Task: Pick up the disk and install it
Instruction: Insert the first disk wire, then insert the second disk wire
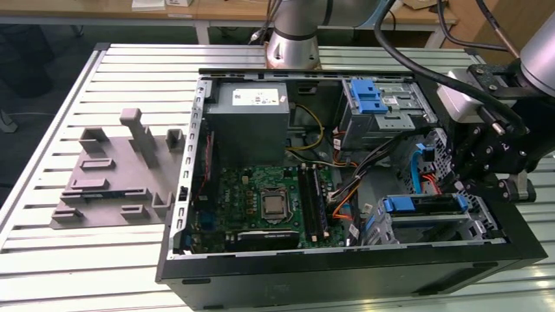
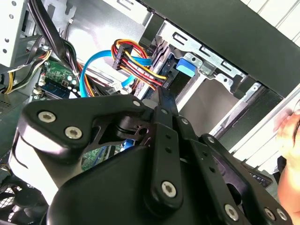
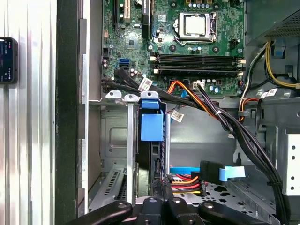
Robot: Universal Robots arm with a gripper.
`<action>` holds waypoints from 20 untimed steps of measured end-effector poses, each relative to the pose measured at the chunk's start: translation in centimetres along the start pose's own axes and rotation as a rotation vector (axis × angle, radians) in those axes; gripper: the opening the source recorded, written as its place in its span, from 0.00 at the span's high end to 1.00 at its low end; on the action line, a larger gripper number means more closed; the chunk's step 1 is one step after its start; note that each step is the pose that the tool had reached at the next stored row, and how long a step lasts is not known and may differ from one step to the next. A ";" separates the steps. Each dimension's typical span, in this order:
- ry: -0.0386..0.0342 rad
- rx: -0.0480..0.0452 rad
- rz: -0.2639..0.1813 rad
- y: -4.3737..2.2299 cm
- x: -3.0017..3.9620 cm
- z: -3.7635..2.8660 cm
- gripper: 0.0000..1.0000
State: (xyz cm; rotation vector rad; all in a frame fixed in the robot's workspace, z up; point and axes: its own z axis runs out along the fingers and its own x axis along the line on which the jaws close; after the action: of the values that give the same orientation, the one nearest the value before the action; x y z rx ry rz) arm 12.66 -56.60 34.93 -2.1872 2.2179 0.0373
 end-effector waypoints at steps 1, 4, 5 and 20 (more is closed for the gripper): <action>0.0000 0.0000 0.000 0.00 0.00 0.00 0.89; 0.0000 0.0000 0.000 0.00 0.00 0.00 0.89; -0.0001 0.0000 0.000 0.00 0.00 0.00 0.89; -0.0001 0.0001 0.000 0.69 0.01 0.00 0.89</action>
State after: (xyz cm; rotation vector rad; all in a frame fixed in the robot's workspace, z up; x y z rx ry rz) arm 11.97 -56.60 34.94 -2.1870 2.2178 0.0374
